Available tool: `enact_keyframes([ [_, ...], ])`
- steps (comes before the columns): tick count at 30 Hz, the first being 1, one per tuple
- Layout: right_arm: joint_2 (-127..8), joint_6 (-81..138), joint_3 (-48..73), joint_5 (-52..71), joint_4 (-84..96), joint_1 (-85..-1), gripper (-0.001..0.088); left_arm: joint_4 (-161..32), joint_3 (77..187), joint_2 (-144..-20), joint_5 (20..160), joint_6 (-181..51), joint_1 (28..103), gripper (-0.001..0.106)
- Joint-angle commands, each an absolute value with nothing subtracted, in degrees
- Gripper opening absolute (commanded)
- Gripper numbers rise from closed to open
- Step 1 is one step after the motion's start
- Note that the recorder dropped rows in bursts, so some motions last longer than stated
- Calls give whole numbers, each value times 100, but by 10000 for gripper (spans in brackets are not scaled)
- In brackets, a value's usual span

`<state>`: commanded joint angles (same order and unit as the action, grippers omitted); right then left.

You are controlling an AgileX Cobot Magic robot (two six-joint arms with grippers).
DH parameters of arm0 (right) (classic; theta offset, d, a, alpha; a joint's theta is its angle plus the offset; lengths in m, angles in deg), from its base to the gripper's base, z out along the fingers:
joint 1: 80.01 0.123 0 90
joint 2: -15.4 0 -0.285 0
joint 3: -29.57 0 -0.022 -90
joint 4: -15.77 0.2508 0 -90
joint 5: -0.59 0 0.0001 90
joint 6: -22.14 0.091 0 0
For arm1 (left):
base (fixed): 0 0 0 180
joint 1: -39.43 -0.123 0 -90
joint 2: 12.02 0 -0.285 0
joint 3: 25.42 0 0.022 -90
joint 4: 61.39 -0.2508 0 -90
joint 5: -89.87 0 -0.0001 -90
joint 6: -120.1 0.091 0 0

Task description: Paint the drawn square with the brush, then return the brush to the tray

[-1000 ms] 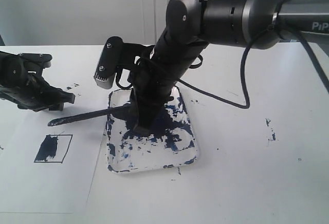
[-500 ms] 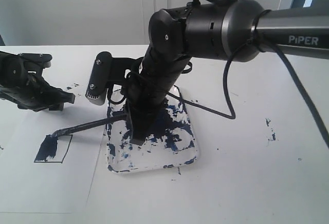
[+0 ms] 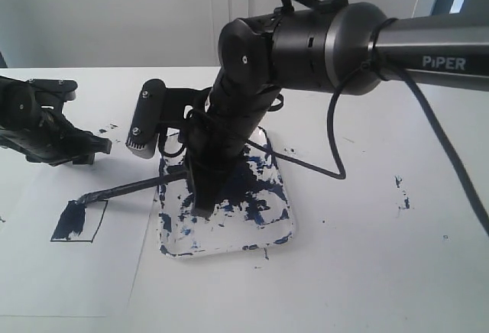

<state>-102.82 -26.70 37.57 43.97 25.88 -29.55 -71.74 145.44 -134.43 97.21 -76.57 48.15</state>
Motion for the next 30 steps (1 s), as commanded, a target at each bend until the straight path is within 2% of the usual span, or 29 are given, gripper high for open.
enact_keyframes([
  [8, -10282, -2670, 3757, 4380, 2662, -2955, 0, -7174, 14544, -13443, 9721, -7657, 4815, 587],
  [30, -10249, -3093, 3757, 5328, 2924, -2955, 0, -7174, 14544, -13443, 9721, -7657, 4815, 587],
])
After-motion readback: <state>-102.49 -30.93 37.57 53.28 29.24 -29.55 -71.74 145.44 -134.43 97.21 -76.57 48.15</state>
